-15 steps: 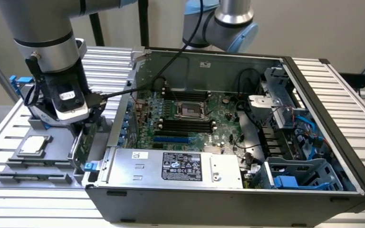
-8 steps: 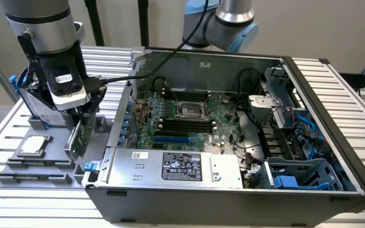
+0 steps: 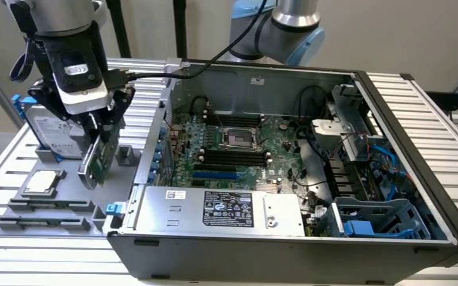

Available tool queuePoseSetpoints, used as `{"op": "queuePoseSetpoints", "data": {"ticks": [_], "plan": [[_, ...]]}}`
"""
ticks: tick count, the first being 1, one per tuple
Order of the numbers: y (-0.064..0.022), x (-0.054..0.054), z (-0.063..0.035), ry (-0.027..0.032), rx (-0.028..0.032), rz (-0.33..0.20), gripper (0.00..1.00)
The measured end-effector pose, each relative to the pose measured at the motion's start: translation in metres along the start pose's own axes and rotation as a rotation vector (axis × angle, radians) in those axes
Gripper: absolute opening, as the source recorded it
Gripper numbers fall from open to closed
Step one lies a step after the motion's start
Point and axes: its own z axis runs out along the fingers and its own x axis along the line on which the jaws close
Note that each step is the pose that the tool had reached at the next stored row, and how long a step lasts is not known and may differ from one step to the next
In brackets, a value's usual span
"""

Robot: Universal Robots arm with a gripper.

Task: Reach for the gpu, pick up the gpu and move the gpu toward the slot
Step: 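Pick up the gpu and move the gpu toward the slot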

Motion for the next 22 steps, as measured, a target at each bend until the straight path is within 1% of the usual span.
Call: {"op": "queuePoseSetpoints", "data": {"ticks": [6,9,19,20,22], "plan": [[0.0,-0.008,-0.0277,0.0006,0.0001,0.0,0.26],[0.0,-0.014,-0.0414,0.001,0.0001,0.0,0.26],[-0.004,-0.056,-0.0881,0.0059,-0.0011,0.0,0.26],[-0.0042,-0.061,-0.0908,0.0063,-0.0015,0.0,0.26],[-0.0042,-0.07,-0.0929,0.0064,-0.0025,0.0,0.26]]}}
